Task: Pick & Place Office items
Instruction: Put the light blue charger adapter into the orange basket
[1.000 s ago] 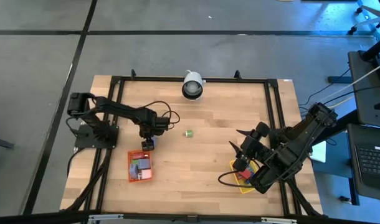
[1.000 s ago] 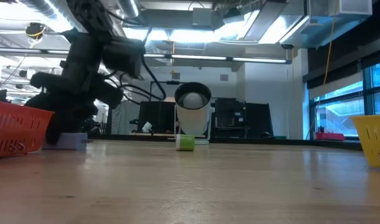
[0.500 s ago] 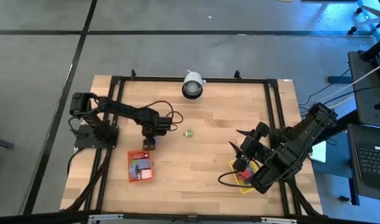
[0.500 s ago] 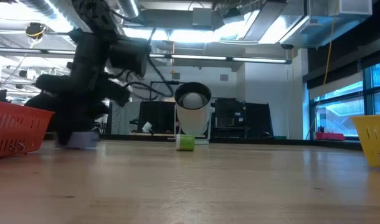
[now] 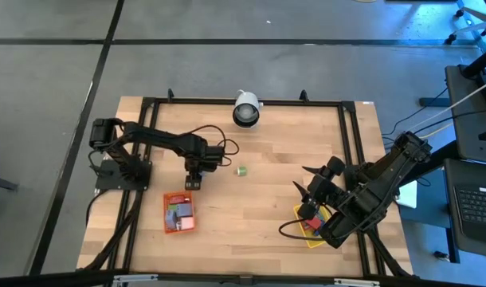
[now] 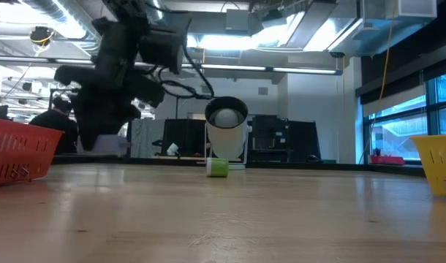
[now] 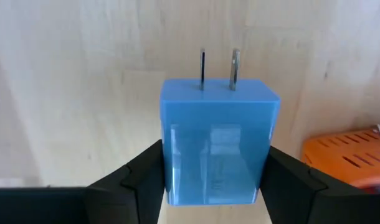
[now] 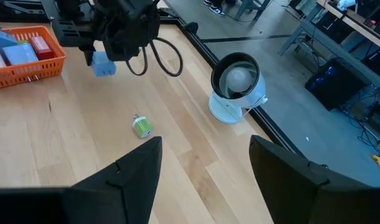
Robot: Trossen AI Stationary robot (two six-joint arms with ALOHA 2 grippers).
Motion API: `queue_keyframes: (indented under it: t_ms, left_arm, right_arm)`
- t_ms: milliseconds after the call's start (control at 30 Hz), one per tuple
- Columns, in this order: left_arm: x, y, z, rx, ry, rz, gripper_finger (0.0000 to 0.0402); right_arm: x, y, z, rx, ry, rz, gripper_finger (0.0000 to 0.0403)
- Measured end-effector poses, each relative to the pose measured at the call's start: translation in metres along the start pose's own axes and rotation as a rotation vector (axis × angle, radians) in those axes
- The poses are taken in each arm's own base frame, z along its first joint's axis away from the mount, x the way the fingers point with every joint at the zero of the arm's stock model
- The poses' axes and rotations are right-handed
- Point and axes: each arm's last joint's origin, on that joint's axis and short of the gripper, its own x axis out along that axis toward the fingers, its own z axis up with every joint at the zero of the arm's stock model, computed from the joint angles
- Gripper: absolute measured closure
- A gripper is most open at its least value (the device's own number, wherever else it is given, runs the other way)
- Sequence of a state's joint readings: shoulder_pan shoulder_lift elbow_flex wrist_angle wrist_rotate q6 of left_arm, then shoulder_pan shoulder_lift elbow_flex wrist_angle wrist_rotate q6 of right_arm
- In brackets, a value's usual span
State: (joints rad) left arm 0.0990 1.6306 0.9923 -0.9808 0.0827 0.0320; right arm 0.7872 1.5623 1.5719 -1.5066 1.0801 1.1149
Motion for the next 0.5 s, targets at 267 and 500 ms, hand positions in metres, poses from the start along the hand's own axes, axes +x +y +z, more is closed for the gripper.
queue_keyframes:
  t_ms: [267,500]
  left_arm:
    - [-0.051,-0.004,-0.001,-0.015,-0.149,0.025,0.0196]
    - [-0.12,-0.017,-0.049,-0.146,-0.501,0.033,0.0196]
  right_arm:
    - [0.0,0.0,0.0,0.005,-0.001,0.0,0.016]
    - [0.0,0.0,0.0,0.003,-0.001,0.0,0.016]
